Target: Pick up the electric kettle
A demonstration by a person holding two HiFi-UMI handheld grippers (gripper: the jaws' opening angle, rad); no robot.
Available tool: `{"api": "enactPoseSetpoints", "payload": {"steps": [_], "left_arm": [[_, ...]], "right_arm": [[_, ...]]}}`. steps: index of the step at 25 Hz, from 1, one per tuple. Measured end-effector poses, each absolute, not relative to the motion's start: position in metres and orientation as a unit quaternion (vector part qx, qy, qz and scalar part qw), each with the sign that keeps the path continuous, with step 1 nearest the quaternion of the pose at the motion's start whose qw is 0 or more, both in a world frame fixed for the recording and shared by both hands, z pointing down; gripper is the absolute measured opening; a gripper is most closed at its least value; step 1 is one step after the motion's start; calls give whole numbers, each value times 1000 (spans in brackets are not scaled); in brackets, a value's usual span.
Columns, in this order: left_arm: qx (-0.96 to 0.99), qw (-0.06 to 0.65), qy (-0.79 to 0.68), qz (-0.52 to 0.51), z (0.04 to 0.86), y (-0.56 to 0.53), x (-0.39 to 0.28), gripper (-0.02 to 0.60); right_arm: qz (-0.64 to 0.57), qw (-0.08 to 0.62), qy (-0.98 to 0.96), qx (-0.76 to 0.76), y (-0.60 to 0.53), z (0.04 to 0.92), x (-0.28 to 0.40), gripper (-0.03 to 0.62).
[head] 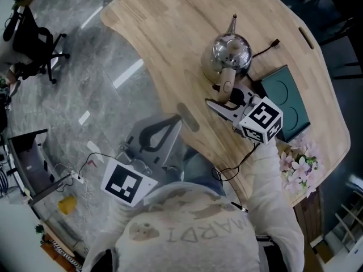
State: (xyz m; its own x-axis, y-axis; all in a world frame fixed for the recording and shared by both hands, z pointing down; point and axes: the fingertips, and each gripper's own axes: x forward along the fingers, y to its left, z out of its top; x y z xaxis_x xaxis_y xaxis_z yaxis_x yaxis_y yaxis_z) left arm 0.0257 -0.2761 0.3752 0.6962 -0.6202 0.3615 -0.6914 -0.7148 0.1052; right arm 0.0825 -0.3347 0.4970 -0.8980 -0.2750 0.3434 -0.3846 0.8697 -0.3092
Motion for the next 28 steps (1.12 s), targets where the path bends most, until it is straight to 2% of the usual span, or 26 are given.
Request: {"api": "enactPoseSetpoints", "payload": {"steps": [21,28], "left_arm": [[909,120,-365,162,378,-278,22,14],[908,117,-366,164,379,-275,26,14]], "right_arm": [[170,148,-967,123,-333,497,54,169],[166,145,-962,161,-341,500,54,129]]}}
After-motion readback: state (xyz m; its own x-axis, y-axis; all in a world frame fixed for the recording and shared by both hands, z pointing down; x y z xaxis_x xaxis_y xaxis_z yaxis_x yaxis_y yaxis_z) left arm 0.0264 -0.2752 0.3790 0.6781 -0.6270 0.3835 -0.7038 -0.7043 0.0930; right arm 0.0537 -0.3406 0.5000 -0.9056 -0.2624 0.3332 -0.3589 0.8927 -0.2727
